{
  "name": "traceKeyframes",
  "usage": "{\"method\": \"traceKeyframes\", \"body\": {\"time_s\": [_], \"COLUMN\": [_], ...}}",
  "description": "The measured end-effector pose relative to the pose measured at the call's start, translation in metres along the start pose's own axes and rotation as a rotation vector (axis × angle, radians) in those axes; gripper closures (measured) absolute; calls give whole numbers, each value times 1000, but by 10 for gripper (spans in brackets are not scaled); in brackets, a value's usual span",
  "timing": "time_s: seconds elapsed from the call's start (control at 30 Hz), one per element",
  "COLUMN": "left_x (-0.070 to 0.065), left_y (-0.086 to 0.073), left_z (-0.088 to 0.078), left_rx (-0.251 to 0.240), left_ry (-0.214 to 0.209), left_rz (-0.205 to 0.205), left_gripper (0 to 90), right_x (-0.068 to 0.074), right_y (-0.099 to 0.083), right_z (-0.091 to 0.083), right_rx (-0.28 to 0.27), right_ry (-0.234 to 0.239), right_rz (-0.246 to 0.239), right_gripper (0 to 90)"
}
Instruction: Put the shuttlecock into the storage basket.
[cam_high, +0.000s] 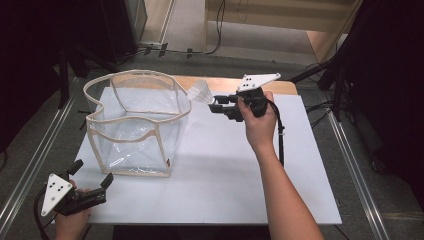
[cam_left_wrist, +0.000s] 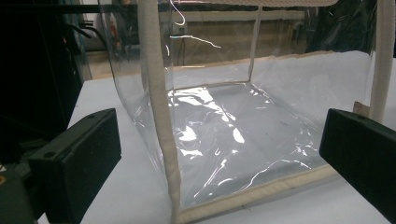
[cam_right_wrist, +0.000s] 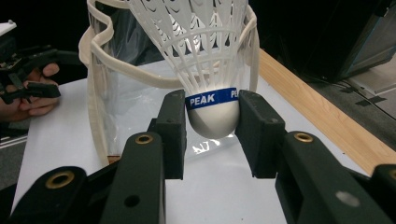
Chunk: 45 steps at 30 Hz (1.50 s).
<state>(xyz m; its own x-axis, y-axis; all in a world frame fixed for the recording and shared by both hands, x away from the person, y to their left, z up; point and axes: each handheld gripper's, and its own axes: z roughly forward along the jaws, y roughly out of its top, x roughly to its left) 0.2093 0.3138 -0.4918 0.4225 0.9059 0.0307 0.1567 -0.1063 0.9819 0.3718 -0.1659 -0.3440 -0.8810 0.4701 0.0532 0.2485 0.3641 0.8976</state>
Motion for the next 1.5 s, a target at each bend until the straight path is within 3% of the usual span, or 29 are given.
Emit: {"method": "traceKeyframes", "body": {"time_s": [1.03,1.5], "left_x": [0,1], "left_y": [0,0], "left_z": [0,-1], "left_rx": [-1,-1], "left_ry": [-2,-3], "left_rz": [-3,-2], "left_gripper": [0,0], "right_x": [5,10], "right_y": [25,30], "right_z": [17,40], "right_rx": [-25,-23], "right_ry": [20,52], "right_rz": [-9,-14], "right_gripper": [614,614]}}
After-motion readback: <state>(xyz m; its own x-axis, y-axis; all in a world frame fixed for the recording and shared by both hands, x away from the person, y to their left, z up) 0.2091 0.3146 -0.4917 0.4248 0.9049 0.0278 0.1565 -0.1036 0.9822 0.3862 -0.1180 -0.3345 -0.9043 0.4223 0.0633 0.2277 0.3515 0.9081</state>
